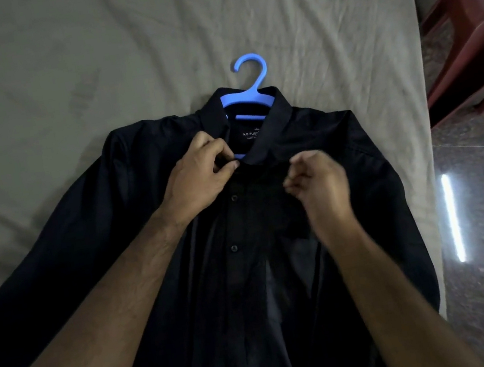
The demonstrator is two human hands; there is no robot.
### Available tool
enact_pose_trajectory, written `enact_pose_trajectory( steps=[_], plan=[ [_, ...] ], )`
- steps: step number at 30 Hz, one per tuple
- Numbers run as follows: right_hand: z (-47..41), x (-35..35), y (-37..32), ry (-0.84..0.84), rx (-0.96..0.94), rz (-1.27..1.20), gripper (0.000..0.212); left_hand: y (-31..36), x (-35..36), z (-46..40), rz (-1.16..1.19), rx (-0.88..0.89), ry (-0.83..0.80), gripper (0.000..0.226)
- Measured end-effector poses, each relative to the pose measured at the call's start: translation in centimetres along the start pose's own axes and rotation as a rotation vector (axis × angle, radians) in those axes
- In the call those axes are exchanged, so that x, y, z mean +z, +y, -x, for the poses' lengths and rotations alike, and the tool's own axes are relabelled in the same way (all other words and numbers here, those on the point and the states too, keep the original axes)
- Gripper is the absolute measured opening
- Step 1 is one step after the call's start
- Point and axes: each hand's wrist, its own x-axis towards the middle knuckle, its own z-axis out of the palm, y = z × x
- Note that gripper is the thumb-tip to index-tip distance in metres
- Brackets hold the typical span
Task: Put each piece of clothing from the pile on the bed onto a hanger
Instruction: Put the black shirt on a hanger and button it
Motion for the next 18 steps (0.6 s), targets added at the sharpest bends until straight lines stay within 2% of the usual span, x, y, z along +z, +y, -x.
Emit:
enact_pose_trajectory(
  steps=[4, 6, 8, 11, 13, 15, 18],
  plan=[
    [-2.8, -2.6, -3.5, 0.102, -0.409, 0.481, 0.015, -0.1, 0.3, 0.0, 0.03, -0.04, 0.005, 0.02],
    [-5.8, -2.1, -4.9, 0.11, -0.55, 0.789, 0.02, 0.1, 0.2, 0.0, 0.016, -0.053, -0.008, 0.028],
    [-8.5, -0.9, -5.4, 0.021, -0.577, 1.057, 0.034, 0.2, 0.2, 0.0, -0.003, -0.059, -0.022, 0.03],
    [-10.6, 0.5, -5.3, -0.119, -0.49, 1.349, 0.042, 0.3, 0.4, -0.1, -0.064, -0.068, -0.019, 0.021],
    [-10.9, 0.5, -5.4, -0.189, -0.406, 1.359, 0.045, 0.5, 0.6, -0.3, -0.086, -0.092, -0.013, 0.02],
    [-10.4, 0.2, -5.9, -0.255, -0.344, 1.247, 0.042, 0.8, 0.6, -0.1, -0.109, -0.11, -0.026, 0.024],
    [-9.0, -0.5, -6.2, -0.33, -0.411, 1.193, 0.035, 1.8, -0.3, 1.0, -0.023, -0.131, -0.11, 0.042]
  ],
)
